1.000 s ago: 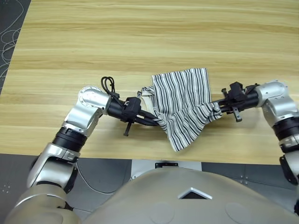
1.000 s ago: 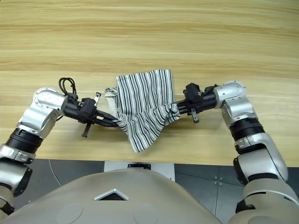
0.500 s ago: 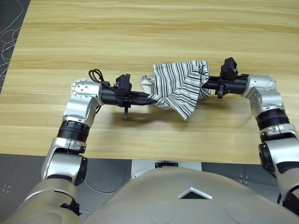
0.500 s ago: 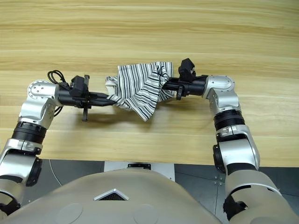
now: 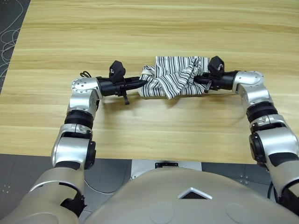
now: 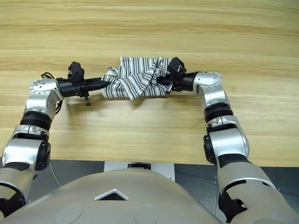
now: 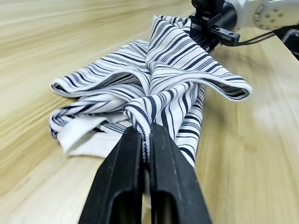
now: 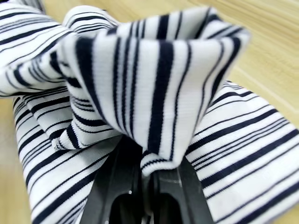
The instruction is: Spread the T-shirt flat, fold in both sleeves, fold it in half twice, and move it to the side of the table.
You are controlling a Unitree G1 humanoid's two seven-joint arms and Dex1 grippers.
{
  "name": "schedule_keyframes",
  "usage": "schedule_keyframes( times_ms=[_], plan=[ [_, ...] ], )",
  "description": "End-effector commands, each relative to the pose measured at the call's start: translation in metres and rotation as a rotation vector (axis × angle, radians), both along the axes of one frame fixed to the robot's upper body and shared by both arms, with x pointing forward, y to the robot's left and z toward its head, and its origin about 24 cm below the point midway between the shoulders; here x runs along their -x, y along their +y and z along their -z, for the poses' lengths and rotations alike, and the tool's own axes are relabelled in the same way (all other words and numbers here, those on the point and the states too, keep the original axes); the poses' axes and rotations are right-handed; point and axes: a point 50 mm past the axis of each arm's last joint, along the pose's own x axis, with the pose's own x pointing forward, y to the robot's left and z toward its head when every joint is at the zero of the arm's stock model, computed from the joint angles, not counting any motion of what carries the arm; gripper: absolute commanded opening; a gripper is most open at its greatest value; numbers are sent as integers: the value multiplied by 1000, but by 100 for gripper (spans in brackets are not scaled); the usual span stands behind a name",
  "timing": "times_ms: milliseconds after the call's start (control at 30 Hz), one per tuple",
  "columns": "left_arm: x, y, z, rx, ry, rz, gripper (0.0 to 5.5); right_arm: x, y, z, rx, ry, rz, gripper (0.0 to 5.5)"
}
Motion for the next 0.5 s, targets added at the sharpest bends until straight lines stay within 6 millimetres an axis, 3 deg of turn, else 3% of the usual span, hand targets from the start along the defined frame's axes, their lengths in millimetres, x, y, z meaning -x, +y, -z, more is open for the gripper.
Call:
schedule_keyframes(
  times_ms=[33, 100, 233, 500],
  plan=[
    [-10, -2, 1, 0, 62, -78, 10, -1, 8, 11, -5, 98, 80, 63],
    [-12, -1, 7, -7, 125, -140, 10, -1, 11, 14, -22, 138, 129, 92],
    [-15, 5, 17, -29, 226, -268, 75, -10, 9, 10, -182, 256, 305, 156],
    [-23, 19, 13, 139, 387, -466, 186, -10, -17, 1, -576, 487, 493, 278]
  ],
)
